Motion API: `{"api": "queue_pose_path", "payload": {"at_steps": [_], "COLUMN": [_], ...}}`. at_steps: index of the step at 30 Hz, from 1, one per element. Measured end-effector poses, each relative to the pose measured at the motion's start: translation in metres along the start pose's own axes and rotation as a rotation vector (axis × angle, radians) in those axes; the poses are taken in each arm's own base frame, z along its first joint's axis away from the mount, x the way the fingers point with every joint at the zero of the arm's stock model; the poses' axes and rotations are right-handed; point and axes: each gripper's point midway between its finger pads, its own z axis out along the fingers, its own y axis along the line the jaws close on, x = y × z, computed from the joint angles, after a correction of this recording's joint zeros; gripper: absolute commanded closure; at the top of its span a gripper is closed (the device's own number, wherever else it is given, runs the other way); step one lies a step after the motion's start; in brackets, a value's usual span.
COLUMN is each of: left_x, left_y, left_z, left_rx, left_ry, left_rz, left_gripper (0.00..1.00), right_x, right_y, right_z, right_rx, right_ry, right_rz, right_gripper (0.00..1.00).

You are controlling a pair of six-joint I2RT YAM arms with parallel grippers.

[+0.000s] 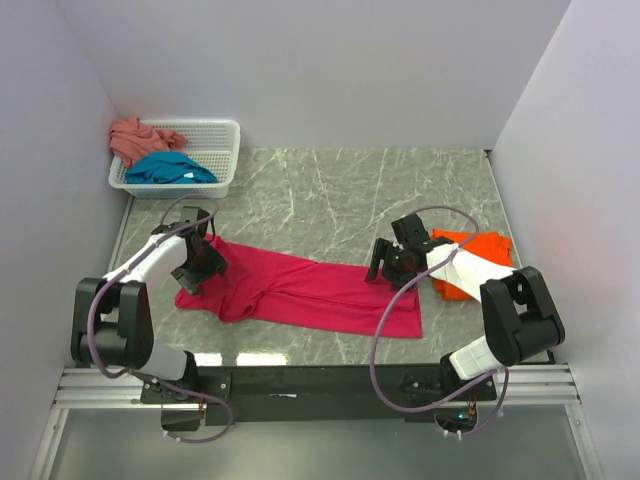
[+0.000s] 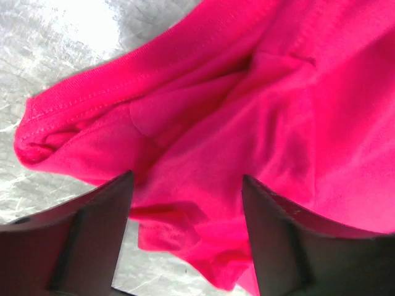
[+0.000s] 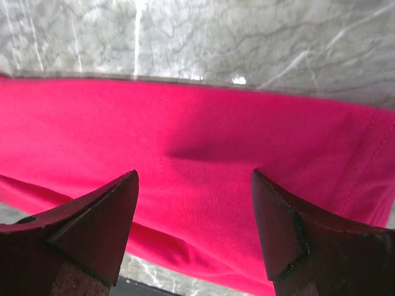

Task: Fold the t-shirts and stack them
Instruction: Fold the tshirt

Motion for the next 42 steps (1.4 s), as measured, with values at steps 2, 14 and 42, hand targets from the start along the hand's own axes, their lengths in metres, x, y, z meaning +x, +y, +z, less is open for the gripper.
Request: {"api": "queue_pose_path", "payload": {"at_steps": [2,14,42], "left_x": [0.0,-0.012,-0.06], "left_y": [0.002,0.002,0.003], "left_z": [0.005,0.008,0.0], "left_rx": [-0.02,-0.057,-0.099], "left_ry": [0.004,-0.021,-0.116], "left_rz": [-0.003,-0.004,-0.144], "left_gripper": [0.49,0.99,0.0], "right_x": [-0.001,-0.002,-0.003], "right_y": [-0.001,-0.005,-0.013], "right_z": [0.001,0.002,-0.002], "right_rx": [0.007,0.03,0.059], "right_ry": [-0.005,-0.018,-0.037], "right_rz": [0.0,0.012,-0.005], "right_gripper": [0.2,0.2,0.19]}}
